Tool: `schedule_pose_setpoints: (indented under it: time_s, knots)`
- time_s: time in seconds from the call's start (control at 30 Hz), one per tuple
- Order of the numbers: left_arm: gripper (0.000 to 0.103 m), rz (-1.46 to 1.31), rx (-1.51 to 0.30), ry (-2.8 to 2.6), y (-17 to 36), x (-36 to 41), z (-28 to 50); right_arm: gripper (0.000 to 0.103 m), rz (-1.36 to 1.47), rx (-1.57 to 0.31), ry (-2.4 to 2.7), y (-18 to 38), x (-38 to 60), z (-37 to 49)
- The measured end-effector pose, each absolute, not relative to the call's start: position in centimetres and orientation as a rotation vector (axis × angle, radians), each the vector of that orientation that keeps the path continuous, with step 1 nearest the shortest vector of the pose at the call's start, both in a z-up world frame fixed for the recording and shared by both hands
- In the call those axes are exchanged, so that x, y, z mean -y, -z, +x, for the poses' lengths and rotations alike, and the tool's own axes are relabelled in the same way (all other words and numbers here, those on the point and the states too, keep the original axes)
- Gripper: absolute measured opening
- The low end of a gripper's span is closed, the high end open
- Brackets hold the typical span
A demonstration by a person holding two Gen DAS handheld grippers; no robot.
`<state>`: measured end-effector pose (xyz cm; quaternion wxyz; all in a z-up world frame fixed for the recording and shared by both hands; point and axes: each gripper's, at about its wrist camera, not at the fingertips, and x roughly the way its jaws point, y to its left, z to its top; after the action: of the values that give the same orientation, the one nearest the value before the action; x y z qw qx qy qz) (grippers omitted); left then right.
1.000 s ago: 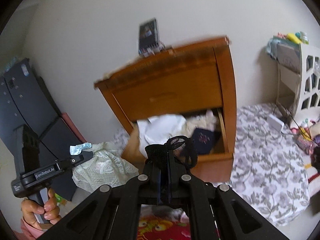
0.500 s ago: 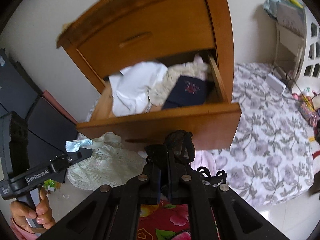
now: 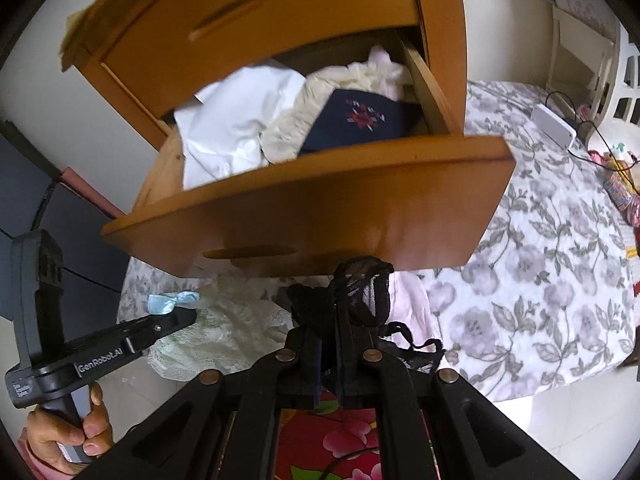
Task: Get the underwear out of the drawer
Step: 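Lower both garments onto the bedspread below the drawer and open both tools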
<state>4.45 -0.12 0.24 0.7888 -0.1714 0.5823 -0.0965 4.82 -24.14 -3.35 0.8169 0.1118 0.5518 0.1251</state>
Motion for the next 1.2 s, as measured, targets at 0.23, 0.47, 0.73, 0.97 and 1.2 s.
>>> schedule_pose_setpoints:
  time_s: [0.23, 0.47, 0.73, 0.97, 1.2]
  knots:
    - [0.011, -0.368, -1.293, 0.183, 1.1, 0.0, 5.0, 0.008, 0.228, -1.204, -0.263, 4.2, 23.9, 5.4]
    - [0.046, -0.369, -1.313, 0.144, 1.6, -0.4, 5.2, 0.009, 0.224, -1.235, -0.230, 5.0, 24.2, 5.8]
    - [0.072, -0.347, -1.343, 0.065, 2.1, -1.1, 5.4, 0.060, 0.195, -1.248, -0.194, 5.3, 24.3, 5.9]
    - [0.086, -0.306, -1.326, 0.004, 2.2, -1.7, 5.3, 0.081, 0.175, -1.243, -0.195, 5.3, 24.1, 5.9]
    - [0.097, -0.278, -1.294, -0.041, 2.0, -2.3, 5.4, 0.103, 0.168, -1.199, -0.187, 4.7, 24.4, 5.8]
